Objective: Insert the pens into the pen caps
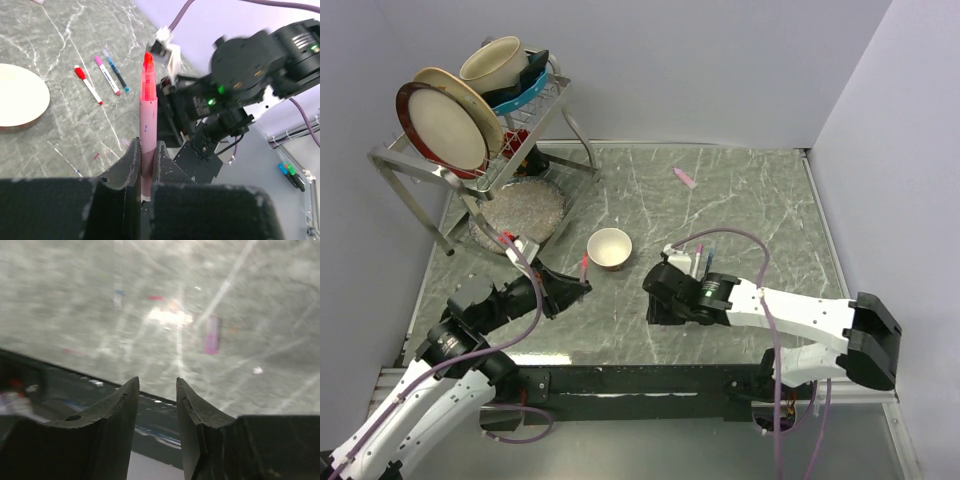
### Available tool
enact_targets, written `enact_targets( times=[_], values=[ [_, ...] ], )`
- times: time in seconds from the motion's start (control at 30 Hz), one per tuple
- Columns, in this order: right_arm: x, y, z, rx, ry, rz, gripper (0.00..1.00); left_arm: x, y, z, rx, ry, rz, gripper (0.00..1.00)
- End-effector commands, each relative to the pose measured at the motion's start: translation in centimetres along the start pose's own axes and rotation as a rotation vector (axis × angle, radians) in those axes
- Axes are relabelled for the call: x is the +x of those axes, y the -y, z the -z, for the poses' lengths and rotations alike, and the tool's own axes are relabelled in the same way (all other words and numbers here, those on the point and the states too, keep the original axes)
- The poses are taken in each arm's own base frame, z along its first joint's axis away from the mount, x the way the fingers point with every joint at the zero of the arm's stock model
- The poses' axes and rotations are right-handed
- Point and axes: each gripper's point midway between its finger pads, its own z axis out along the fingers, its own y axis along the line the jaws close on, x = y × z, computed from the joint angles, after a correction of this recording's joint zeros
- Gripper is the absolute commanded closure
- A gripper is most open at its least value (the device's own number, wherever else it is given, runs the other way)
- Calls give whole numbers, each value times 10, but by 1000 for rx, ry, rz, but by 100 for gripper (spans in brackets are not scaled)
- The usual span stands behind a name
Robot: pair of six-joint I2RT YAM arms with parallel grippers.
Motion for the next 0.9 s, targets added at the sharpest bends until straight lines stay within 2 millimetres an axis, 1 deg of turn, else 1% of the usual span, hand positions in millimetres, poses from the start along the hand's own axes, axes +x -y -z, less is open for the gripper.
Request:
enact_targets(
  times=[0.0, 0.07, 0.23, 0.33, 0.5, 0.53, 0.73, 0.83, 0.87],
  values=[
    [1, 20, -14, 122, 26, 14, 56, -11, 1, 4, -8, 44, -53, 99],
    [1, 27, -22, 183, 23, 44, 56, -11, 2, 5, 0, 48, -55, 99],
    [7, 34, -40, 258, -12, 96, 55, -11, 2, 5, -3, 50, -55, 99],
    [8, 37, -48, 283, -14, 110, 55, -11, 4, 6, 3, 51, -56, 99],
    [11, 35, -62, 277, -25, 130, 57, -12, 4, 6, 6, 56, -60, 99],
    [12, 37, -66, 287, -28, 133, 57, -13, 5, 6, 7, 57, -60, 99],
    [10, 43, -82, 335, -22, 153, 62, -13, 5, 7, 10, 60, -61, 99],
    [9, 43, -85, 345, -23, 161, 67, -13, 6, 7, 13, 59, -62, 99],
    [10, 43, -86, 345, -25, 161, 71, -13, 6, 7, 14, 60, -63, 99]
  ],
)
